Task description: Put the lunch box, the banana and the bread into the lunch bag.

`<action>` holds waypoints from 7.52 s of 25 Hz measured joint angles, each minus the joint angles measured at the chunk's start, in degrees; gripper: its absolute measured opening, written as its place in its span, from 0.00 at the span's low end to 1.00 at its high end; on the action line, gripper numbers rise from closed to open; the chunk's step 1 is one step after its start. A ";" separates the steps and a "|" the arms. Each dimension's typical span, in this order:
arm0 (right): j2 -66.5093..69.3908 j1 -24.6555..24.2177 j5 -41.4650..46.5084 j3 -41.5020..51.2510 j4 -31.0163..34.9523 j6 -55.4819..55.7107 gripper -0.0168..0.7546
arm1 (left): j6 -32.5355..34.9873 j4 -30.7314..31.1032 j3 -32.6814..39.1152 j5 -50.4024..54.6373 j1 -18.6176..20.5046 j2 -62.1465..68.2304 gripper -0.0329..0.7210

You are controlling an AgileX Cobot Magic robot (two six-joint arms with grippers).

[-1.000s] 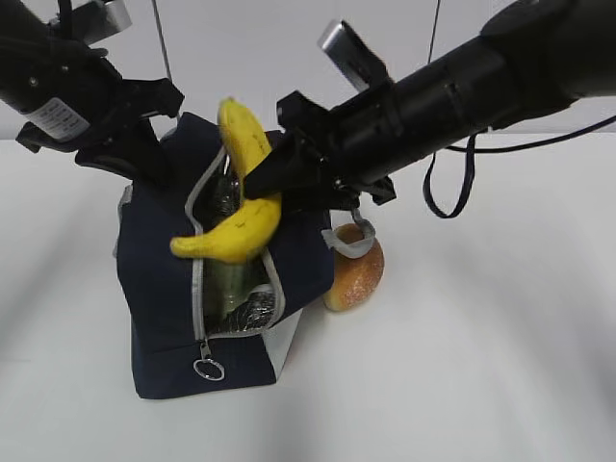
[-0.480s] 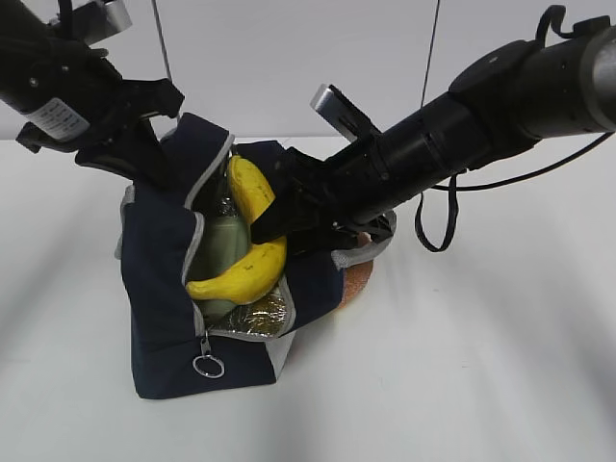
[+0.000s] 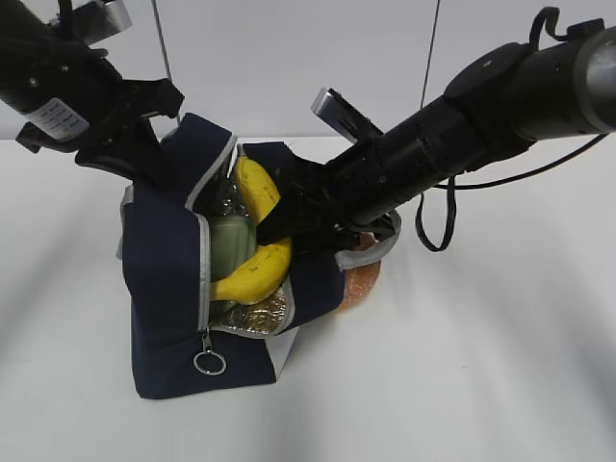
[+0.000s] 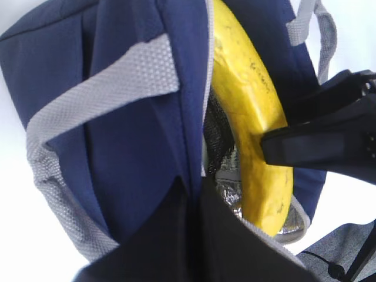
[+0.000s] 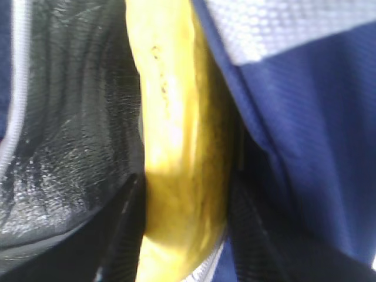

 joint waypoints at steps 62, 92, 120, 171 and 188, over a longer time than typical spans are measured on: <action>-15.37 -1.25 -21.09 27.79 -2.36 9.83 0.77 | 0.00 0.00 0.00 0.29 0.00 0.00 0.04; 1.53 -1.59 -23.20 10.49 -1.82 5.02 0.86 | 0.00 0.00 0.00 0.30 0.00 0.00 0.04; -6.99 -15.41 -17.15 9.12 -12.40 2.20 0.45 | 0.00 0.05 0.00 0.36 0.00 0.00 0.04; -2.41 -0.64 7.36 1.90 19.42 -14.50 0.83 | 0.00 0.05 0.00 -0.07 0.00 0.00 0.04; -2.41 -8.14 17.30 -12.18 -4.83 -1.35 0.79 | 0.00 0.05 0.00 -0.07 0.00 0.00 0.04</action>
